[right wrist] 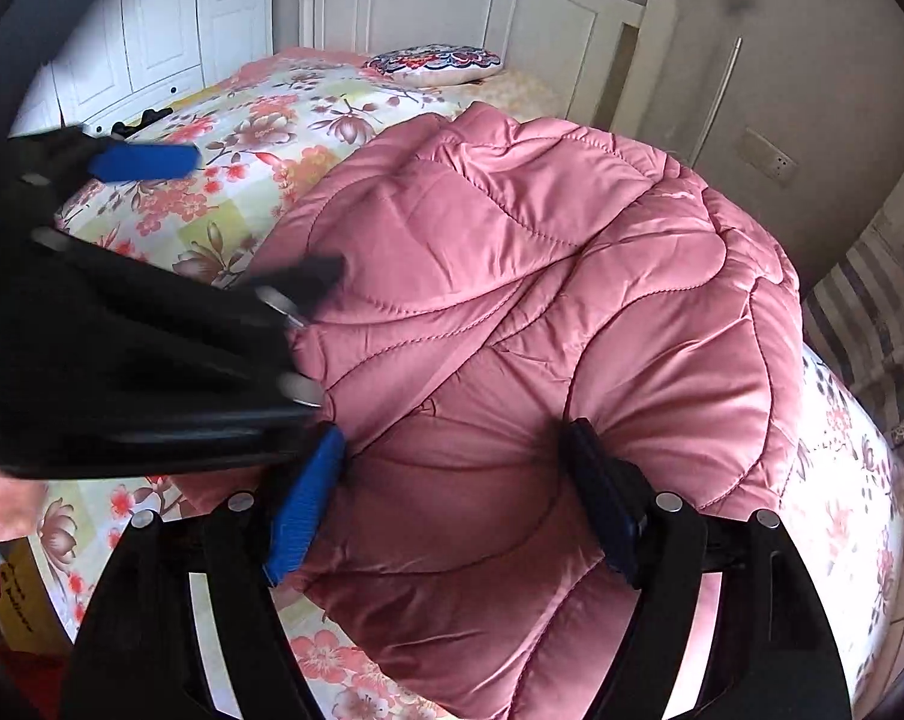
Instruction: Fold large clothes
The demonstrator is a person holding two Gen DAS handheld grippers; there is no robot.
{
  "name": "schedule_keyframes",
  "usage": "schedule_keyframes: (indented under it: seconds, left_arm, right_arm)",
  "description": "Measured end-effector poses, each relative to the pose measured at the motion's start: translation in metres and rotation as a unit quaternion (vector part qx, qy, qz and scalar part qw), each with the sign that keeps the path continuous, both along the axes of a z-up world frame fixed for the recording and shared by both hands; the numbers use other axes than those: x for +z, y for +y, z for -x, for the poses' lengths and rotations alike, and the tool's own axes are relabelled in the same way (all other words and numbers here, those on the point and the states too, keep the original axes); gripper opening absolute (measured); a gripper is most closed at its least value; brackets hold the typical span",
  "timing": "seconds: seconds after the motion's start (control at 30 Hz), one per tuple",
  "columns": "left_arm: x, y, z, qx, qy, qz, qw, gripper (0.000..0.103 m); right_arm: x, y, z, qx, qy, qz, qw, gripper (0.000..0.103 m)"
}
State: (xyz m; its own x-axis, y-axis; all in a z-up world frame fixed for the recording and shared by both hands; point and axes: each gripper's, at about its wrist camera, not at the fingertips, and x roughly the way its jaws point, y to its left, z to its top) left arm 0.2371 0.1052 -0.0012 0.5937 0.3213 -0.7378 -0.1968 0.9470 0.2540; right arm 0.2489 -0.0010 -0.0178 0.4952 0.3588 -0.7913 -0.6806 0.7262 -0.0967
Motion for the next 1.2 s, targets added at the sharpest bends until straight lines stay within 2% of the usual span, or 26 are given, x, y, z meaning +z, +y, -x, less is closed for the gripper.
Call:
schedule_keyframes:
  seconds: [0.07, 0.13, 0.23, 0.27, 0.33, 0.37, 0.43, 0.53, 0.67, 0.73, 0.77, 0.87, 0.97, 1.2]
  left_arm:
    - [-0.009, 0.011, -0.003, 0.004, 0.008, 0.029, 0.9995, 0.101]
    - [-0.014, 0.017, -0.002, 0.009, 0.013, 0.036, 0.9992, 0.101]
    - [-0.016, 0.018, -0.002, 0.011, 0.011, 0.038, 0.9991, 0.101]
    - [-0.017, 0.017, -0.002, 0.011, 0.01, 0.037, 0.9992, 0.101]
    - [-0.019, 0.019, -0.001, 0.013, 0.008, 0.041, 0.999, 0.101]
    - [-0.019, 0.019, -0.002, 0.011, 0.006, 0.045, 0.9989, 0.101]
    - [-0.025, 0.019, -0.004, 0.012, 0.01, 0.05, 0.9986, 0.101]
    - [-0.027, 0.019, -0.003, 0.019, 0.004, 0.051, 0.9985, 0.101]
    - [-0.027, 0.02, -0.002, 0.022, 0.0, 0.053, 0.9983, 0.101]
    - [-0.027, 0.02, -0.002, 0.021, -0.002, 0.057, 0.9981, 0.101]
    - [-0.027, 0.021, -0.002, 0.021, -0.002, 0.059, 0.998, 0.101]
    - [-0.028, 0.018, -0.001, 0.022, -0.005, 0.057, 0.9981, 0.101]
    - [-0.028, 0.02, 0.0, 0.027, -0.009, 0.067, 0.9973, 0.101]
    - [-0.026, 0.023, 0.003, 0.035, -0.025, 0.084, 0.9955, 0.101]
  right_arm:
    - [0.011, -0.008, 0.008, 0.006, -0.001, -0.003, 1.0, 0.074]
    - [0.025, -0.018, 0.015, 0.005, -0.009, -0.016, 1.0, 0.074]
    - [0.046, -0.041, 0.01, -0.039, -0.02, -0.046, 0.998, 0.079]
    - [0.043, -0.044, 0.005, -0.047, -0.014, -0.046, 0.998, 0.079]
    - [0.019, -0.046, -0.011, -0.061, 0.017, -0.02, 0.998, 0.081]
    - [-0.001, -0.042, -0.017, -0.058, 0.016, 0.004, 0.998, 0.084]
    - [-0.016, -0.036, -0.014, -0.053, -0.003, 0.025, 0.998, 0.087]
    - [-0.008, -0.033, -0.015, -0.058, 0.001, 0.03, 0.998, 0.087]
    - [0.018, -0.047, -0.007, -0.065, -0.007, -0.018, 0.998, 0.085]
    - [0.013, -0.052, -0.012, -0.08, 0.0, -0.019, 0.997, 0.086]
    - [0.0, -0.053, -0.018, -0.082, 0.01, -0.013, 0.997, 0.087]
    - [-0.012, -0.047, -0.018, -0.073, -0.004, 0.003, 0.997, 0.093]
    - [-0.008, -0.047, -0.018, -0.074, 0.003, 0.002, 0.997, 0.094]
    - [0.007, -0.058, -0.005, -0.096, -0.014, -0.022, 0.995, 0.093]
